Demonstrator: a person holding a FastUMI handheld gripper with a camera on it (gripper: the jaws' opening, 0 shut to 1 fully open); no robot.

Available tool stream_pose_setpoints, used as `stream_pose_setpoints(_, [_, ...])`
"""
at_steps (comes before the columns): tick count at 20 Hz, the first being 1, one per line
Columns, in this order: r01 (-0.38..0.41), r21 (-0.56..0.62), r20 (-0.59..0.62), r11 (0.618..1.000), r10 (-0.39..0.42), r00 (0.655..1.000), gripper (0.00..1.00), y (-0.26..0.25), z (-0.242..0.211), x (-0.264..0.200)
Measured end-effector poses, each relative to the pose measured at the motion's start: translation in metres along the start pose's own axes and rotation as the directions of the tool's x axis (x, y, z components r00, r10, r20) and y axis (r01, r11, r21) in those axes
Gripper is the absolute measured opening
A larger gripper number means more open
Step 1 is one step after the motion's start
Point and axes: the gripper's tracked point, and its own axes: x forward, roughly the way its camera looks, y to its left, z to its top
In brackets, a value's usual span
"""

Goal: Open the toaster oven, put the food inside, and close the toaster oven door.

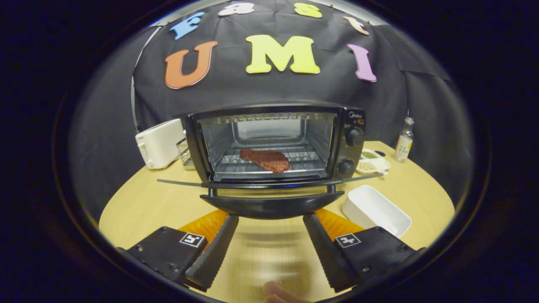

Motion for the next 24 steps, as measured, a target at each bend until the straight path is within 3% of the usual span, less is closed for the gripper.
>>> stream_pose_setpoints(6, [0.040, -0.046, 0.074, 0.998, -0.036, 0.997, 0.99, -0.005, 0.056, 0.009])
stream_pose_setpoints(10, [0.021, -0.042, 0.210, 0.999, -0.012, 0.978, 0.98, -0.007, 0.108, -0.024])
stream_pose_setpoints(15, [-0.019, -0.018, 0.297, 1.000, 0.023, 0.955, 0.98, -0.008, 0.151, -0.109])
stream_pose_setpoints(22, [-0.013, -0.047, 0.514, 0.999, 0.035, 0.857, 0.99, -0.030, 0.212, -0.272])
stream_pose_setpoints(24, [-0.031, -0.048, 0.510, 0.998, 0.051, 0.858, 0.99, -0.035, 0.209, -0.301])
